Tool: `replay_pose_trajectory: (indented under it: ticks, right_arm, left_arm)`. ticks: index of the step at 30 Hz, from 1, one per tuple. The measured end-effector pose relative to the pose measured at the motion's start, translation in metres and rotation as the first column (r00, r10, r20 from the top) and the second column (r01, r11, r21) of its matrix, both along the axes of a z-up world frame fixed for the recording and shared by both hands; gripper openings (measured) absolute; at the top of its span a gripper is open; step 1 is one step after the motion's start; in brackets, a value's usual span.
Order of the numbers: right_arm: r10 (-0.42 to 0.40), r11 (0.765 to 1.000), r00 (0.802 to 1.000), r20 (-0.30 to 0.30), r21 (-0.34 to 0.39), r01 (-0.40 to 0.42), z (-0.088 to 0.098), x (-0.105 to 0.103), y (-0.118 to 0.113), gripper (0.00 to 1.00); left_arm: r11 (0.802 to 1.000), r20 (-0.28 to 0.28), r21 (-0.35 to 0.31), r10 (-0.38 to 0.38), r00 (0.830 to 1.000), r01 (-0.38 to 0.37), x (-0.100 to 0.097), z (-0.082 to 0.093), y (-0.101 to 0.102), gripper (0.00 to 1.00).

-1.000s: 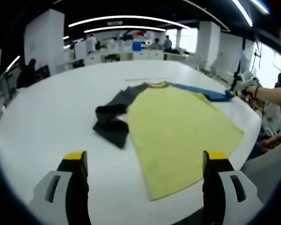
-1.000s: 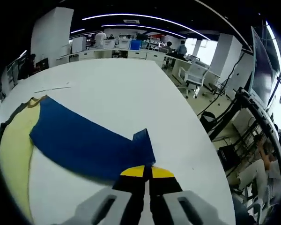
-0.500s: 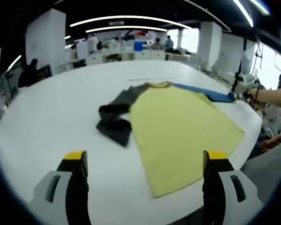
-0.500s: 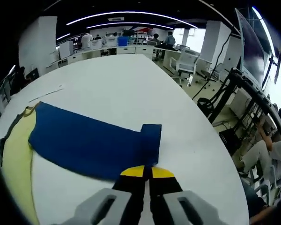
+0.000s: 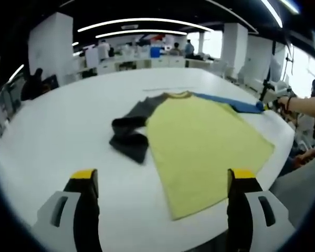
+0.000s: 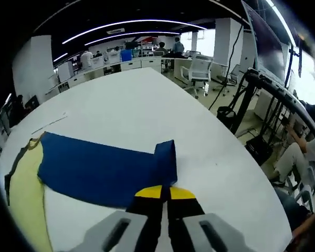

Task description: Fold the garment on the visible template until the final outline fits inside the template.

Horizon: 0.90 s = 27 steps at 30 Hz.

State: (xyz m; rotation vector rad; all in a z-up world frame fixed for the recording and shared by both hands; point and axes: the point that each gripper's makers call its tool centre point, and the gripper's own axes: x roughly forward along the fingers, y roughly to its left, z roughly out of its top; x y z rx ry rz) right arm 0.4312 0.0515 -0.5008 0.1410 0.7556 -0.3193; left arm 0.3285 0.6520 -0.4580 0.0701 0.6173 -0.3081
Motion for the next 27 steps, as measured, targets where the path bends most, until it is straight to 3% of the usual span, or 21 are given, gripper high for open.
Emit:
replay_pose_trajectory:
  ticks: [12,27]
  right_arm:
    - [0.102,0.995,0.994,0.044,-0.019,-0.101,0.021,0.023,0.027,0.00]
    - [0.250,0.967,0.968,0.034,-0.058,-0.248,0.030,0.064,0.064,0.00]
  left_arm:
    - [1.000,0.007,0.010,-0.004,1.000,0.004,-0.002,0.002,0.000,0.99]
    - [1.000,-0.002,0.004,-0.012,1.000,0.012,-0.004,0.000,-0.001,0.99]
